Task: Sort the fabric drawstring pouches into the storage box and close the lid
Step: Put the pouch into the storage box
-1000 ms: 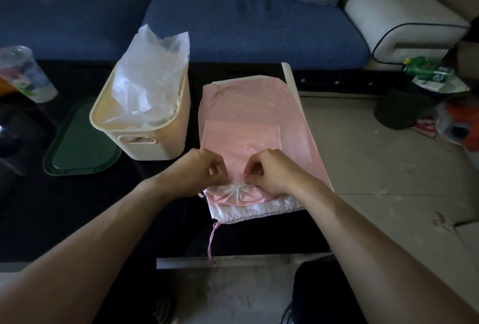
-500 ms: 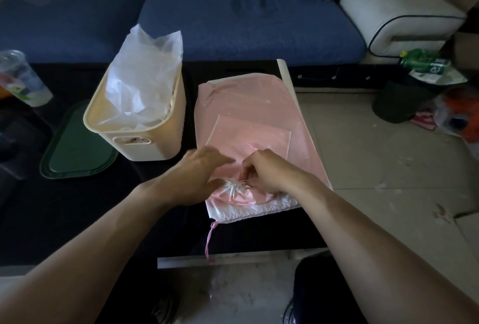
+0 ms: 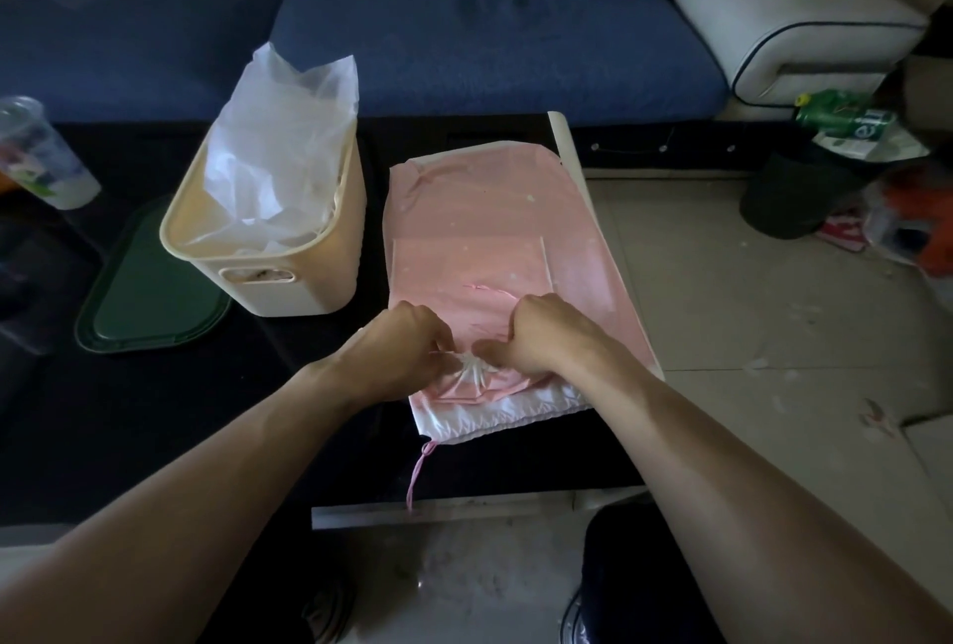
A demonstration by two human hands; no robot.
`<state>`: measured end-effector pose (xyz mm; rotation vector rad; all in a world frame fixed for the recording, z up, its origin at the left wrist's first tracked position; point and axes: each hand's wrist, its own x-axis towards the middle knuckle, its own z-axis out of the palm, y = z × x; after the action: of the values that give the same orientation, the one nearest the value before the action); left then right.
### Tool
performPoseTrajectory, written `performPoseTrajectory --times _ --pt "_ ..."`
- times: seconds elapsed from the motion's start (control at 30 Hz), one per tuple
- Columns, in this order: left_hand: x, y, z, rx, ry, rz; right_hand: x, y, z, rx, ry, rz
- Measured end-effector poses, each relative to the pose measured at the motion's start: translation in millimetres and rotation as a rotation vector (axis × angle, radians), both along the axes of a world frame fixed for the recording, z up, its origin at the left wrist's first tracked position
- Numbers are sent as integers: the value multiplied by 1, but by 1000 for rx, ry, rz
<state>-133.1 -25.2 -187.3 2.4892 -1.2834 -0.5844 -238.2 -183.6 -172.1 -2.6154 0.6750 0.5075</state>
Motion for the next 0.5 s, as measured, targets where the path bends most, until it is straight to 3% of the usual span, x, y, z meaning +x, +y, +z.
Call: performPoseTrajectory --times 0.17,0.37,0.5 --pt "-4 2 3 -7 168 -8 6 -4 -11 97 -33 -79" --pt "23 10 20 50 17 68 17 -1 -22 45 29 -37" --pt "18 14 20 21 227 -87 12 0 -15 50 25 -14"
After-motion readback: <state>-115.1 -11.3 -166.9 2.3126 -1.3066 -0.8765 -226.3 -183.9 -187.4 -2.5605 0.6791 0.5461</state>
